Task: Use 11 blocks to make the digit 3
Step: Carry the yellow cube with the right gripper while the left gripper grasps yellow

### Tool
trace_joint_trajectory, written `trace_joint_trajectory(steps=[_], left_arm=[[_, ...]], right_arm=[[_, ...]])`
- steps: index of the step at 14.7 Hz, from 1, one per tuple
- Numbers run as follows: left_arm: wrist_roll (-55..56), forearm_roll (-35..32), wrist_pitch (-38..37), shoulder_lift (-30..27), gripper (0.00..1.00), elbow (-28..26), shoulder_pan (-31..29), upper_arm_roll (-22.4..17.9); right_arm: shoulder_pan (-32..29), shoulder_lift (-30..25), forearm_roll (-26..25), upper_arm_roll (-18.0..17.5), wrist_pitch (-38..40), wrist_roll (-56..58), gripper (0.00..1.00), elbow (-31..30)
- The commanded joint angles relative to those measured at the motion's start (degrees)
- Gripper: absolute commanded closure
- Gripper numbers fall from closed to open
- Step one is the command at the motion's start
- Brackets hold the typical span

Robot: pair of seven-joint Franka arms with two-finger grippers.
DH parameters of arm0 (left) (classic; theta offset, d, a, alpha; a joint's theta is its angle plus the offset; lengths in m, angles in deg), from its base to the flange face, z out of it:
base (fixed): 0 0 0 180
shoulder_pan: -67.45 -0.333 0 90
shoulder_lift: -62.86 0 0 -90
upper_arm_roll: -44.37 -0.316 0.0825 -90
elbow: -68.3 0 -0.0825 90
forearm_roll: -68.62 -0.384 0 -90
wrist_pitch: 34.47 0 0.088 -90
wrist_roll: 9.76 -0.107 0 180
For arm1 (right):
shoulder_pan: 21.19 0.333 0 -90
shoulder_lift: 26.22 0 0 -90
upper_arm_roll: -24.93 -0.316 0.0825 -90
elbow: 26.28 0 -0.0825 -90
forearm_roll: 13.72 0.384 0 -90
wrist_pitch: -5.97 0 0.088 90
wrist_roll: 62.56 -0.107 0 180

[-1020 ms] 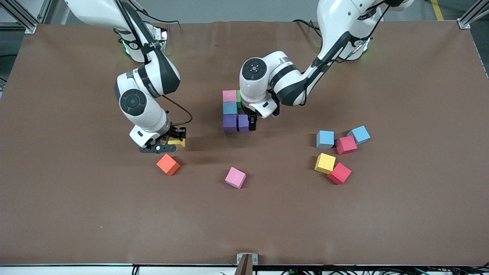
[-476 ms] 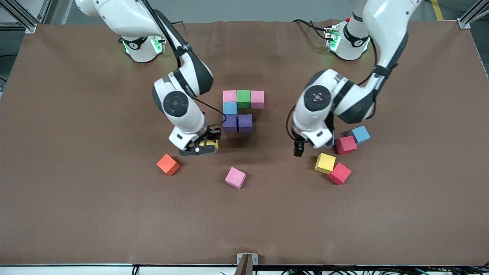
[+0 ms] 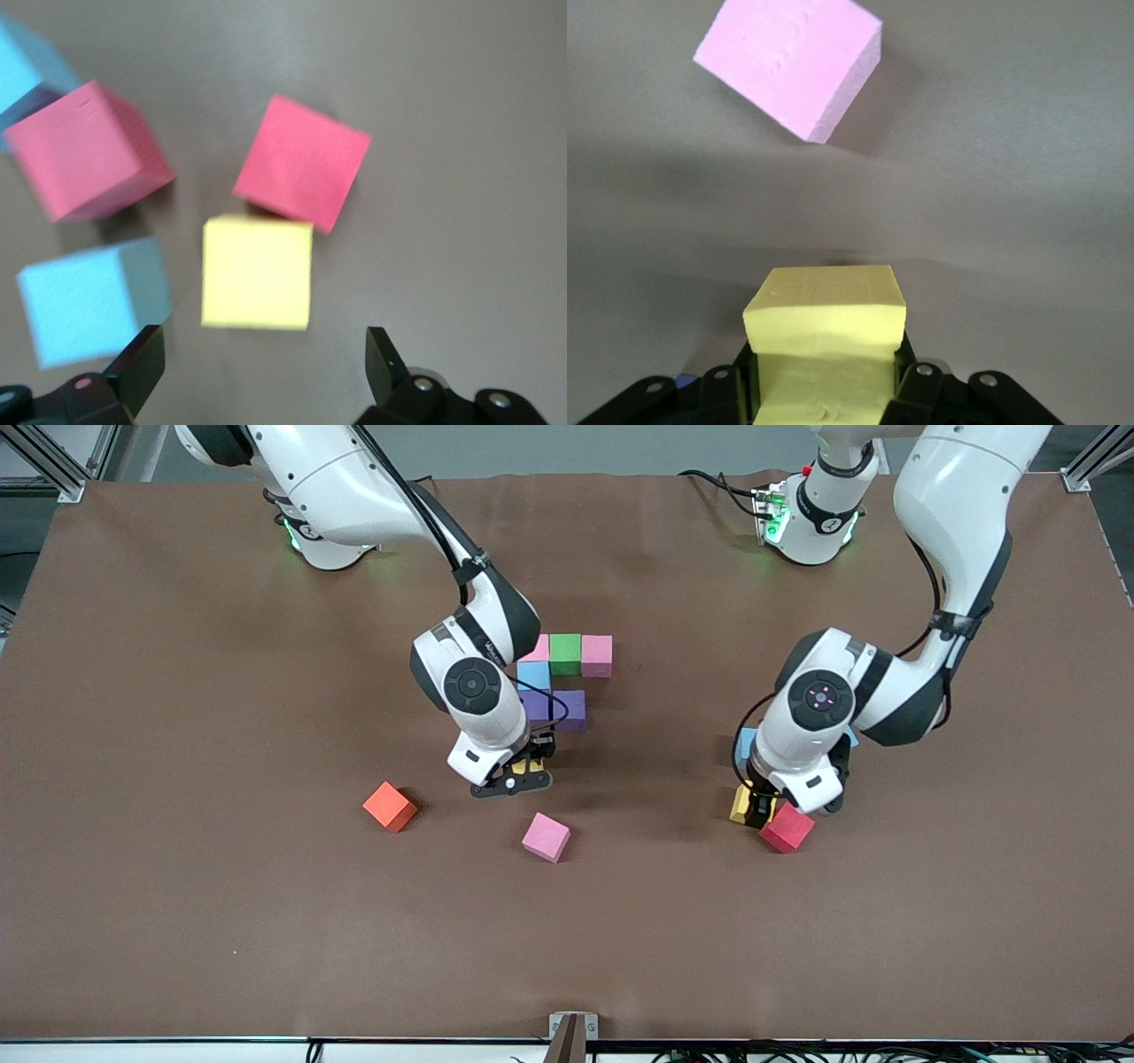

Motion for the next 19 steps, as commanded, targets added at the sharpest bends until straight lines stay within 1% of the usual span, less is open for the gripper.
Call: trace_joint_trajectory(steps=[1,7,10,15,16,18,19], left_arm=[[-0.7,-1.8,2.2,2.1,0.0,0.0,-0.8,0.5],[-2.9,-1.8,2.2,3.5,0.0,-0.7,-1.5,0.5],[-2.8,-1.8,2.2,4.7,0.0,-0.2,-1.6,0.5],[-2.8,-1.8,2.3,5.9,0.0,0.1,-2.1,0.3],[-2.6,-1.8,3.4,6.2,0.08,0.1,-2.1,0.3],[-2.5,-1.8,5.4,6.8,0.46,0.1,-2.1,0.3],[-2.4,-1.8,5.7,7.0,0.58,0.1,-2.1,0.3]], right_arm=[[1.2,0.2,-0.8,0.8,1.0,-3.4,0.98,0.6],[2.2,0.2,-0.9,0.9,-0.4,-6.5,0.98,-2.6],[2.3,0.1,-0.9,0.9,-3.0,-9.3,0.98,-4.6],[2.9,0.1,-0.9,1.0,-3.1,-11.6,0.98,-4.7],[3.0,0.0,-1.0,1.0,-3.1,-11.7,0.98,-4.7],[3.6,0.0,-1.2,1.2,-3.2,-11.7,0.98,-5.1],[3.7,-0.1,-1.3,1.5,-3.6,-11.7,0.98,-5.3]])
